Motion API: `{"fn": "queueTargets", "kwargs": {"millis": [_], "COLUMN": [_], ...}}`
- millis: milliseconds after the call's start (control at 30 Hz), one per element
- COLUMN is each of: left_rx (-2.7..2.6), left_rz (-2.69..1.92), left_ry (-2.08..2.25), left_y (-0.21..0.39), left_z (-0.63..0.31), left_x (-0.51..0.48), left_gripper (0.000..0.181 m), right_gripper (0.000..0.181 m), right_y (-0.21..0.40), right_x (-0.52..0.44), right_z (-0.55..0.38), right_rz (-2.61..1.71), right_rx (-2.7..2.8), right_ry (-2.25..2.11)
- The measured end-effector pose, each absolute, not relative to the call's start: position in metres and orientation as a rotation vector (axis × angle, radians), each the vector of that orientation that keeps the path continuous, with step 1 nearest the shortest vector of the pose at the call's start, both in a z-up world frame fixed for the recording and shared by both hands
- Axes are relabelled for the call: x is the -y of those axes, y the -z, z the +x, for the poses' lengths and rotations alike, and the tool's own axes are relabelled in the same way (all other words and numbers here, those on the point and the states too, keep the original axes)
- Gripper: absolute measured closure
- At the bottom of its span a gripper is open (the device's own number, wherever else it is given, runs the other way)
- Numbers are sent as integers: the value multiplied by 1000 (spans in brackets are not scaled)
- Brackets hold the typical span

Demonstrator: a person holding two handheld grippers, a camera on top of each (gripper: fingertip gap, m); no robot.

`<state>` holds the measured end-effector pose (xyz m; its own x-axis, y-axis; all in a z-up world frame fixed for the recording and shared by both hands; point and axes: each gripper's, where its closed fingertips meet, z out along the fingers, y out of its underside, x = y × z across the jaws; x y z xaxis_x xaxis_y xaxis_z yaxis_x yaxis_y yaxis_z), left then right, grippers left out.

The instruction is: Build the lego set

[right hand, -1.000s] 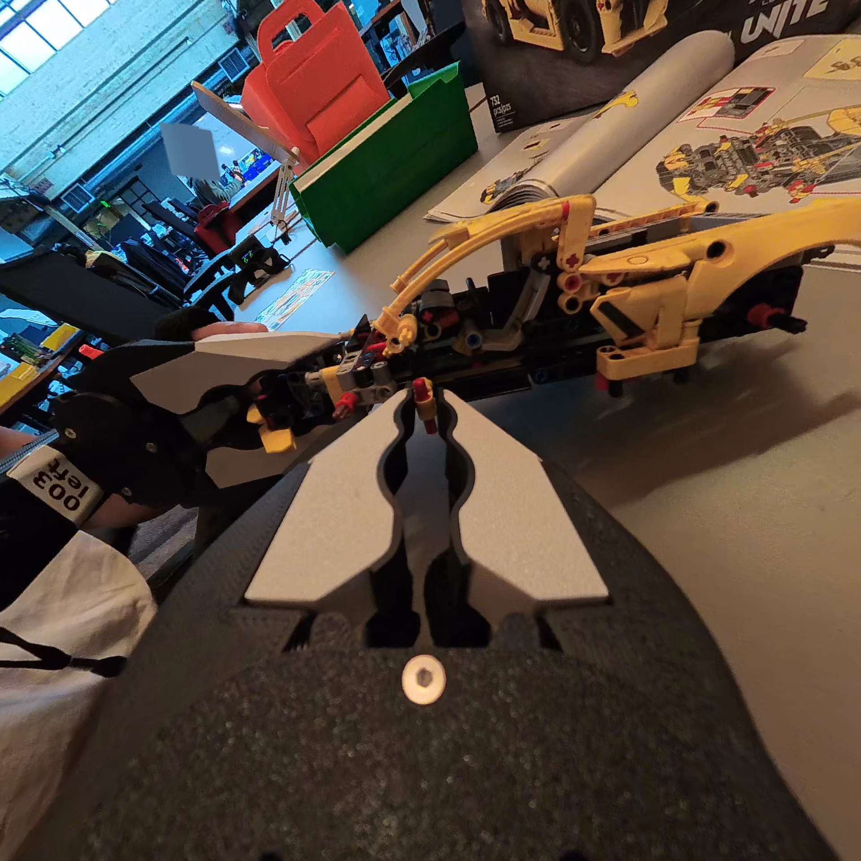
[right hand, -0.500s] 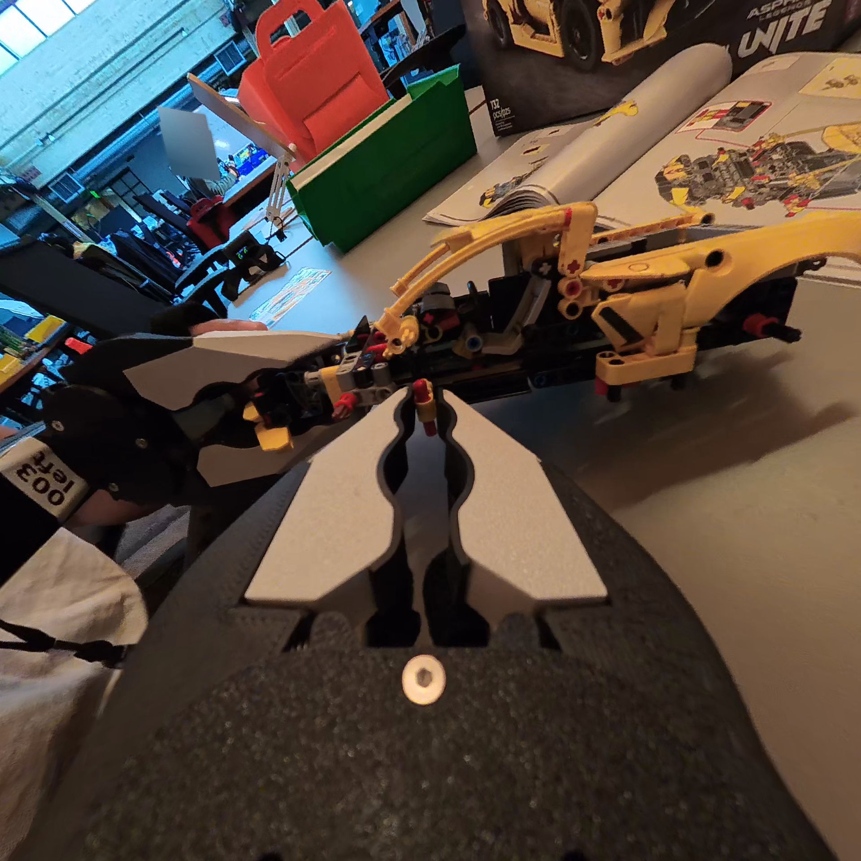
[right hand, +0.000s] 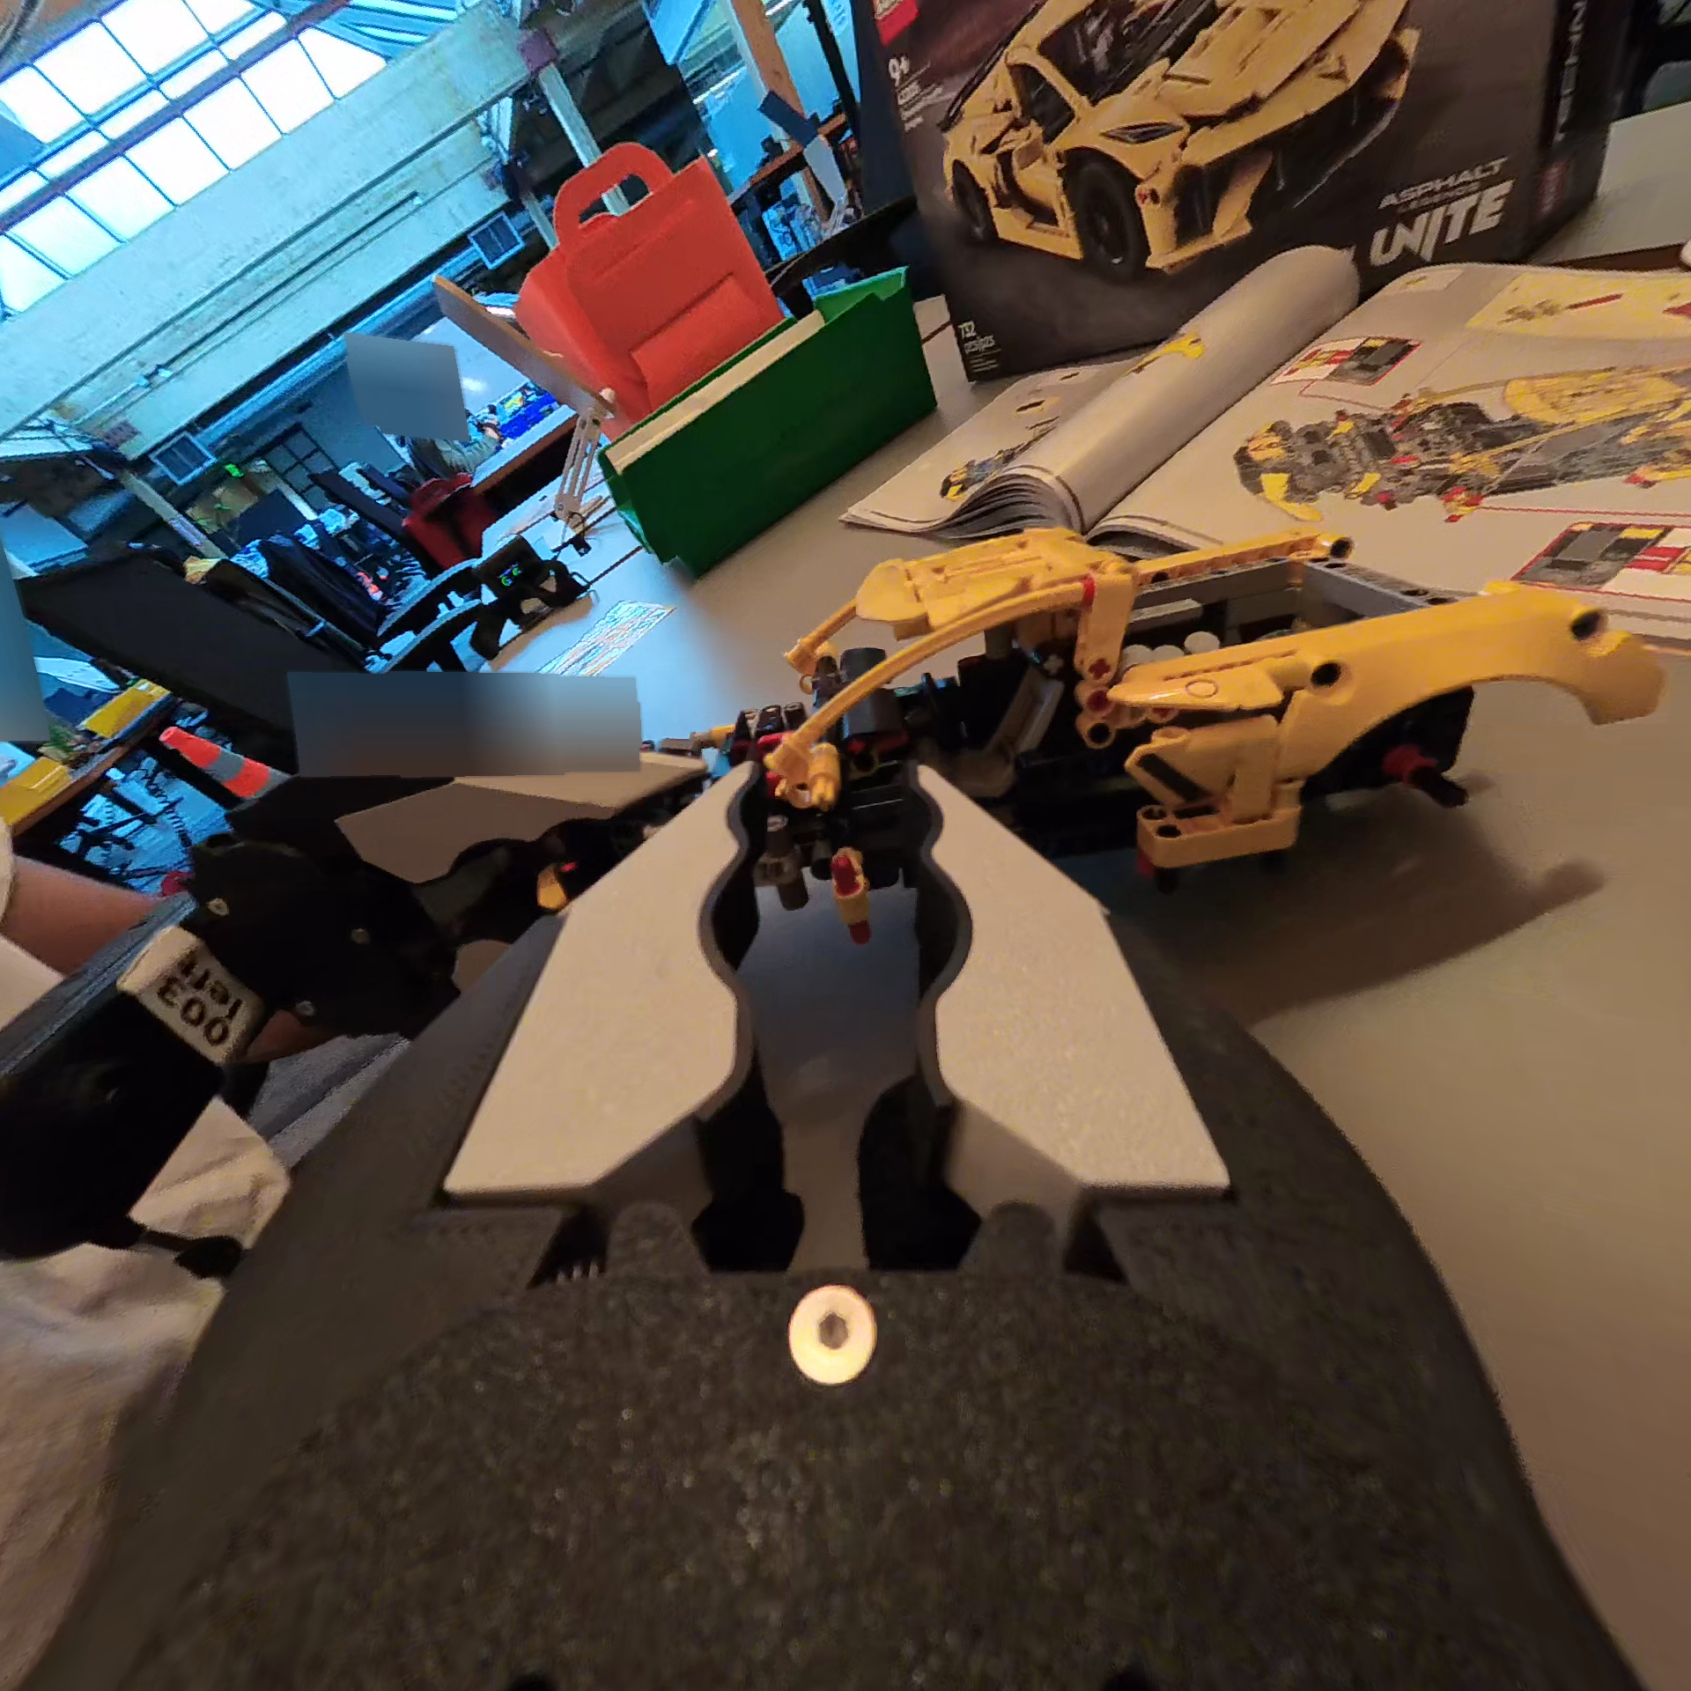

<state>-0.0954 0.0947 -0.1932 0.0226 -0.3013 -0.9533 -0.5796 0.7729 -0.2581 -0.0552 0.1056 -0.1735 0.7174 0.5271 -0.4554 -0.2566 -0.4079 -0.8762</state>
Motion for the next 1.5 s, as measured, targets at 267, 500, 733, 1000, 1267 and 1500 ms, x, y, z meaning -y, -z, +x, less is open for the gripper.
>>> {"fn": "queueTargets", "kwargs": {"millis": [267,500,733,1000,1267,1500], "left_rx": [-1602,-1591,-1526,-1522,-1442,-1525], "left_rz": [-683,-701,-672,-599,-1124,-1496], "left_ry": [-293,-249,-195,-101,842,1511], "left_y": [199,199,188,182,146,169], "left_z": [-89,-87,-89,-95,-103,-65], "left_x": [-90,-88,-81,-62,-102,-119], "left_gripper": [153,151,133,132,149,158], "right_gripper": [150,156,158,162,162,162], "right_y": [188,190,183,175,159,157], "right_x": [-112,-113,-113,-104,-106,-103], "right_z": [-70,-70,-52,-18,5,4], "right_rz": [-1883,-1920,-1894,-1848,-1714,-1697], "right_rx": [207,227,167,146,-2,-30], "right_ry": [-922,-903,-960,-1156,-1489,-1564]}}
